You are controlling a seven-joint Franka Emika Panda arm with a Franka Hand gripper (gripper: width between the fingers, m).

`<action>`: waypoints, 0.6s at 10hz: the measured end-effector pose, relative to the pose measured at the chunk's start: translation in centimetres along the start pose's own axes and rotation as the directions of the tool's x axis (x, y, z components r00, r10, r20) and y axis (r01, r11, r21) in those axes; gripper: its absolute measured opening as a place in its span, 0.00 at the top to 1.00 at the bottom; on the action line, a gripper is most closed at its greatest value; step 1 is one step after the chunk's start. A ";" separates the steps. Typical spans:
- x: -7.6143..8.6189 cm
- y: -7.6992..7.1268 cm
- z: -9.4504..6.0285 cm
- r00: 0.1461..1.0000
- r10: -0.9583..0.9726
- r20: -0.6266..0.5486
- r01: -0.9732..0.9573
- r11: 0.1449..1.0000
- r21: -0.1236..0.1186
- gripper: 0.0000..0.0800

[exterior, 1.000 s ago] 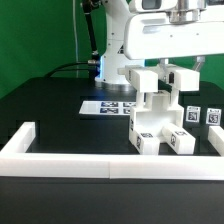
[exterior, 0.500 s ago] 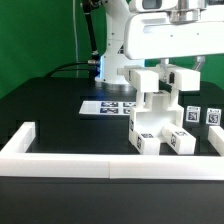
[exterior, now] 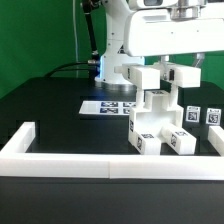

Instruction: Assemble chair

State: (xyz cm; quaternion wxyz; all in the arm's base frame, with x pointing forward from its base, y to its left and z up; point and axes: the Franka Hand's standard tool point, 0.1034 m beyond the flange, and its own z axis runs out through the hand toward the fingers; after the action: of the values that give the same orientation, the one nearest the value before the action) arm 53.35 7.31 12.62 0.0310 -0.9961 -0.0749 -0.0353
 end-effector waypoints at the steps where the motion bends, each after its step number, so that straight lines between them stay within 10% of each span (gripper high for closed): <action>1: 0.0 0.0 0.1 1.000 -0.014 -0.001 0.014 1.000 -0.001 0.64; 6: -0.2 0.1 0.3 0.999 -0.048 -0.005 0.048 0.999 -0.004 0.64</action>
Offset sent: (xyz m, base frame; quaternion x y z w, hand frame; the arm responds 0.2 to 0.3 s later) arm -0.0096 -0.0001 0.0000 -0.0024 0.0021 -0.0704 0.9975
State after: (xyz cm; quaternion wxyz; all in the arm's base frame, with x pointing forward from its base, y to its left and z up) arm 53.20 7.25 12.32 0.0286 -0.9939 -0.0989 -0.0387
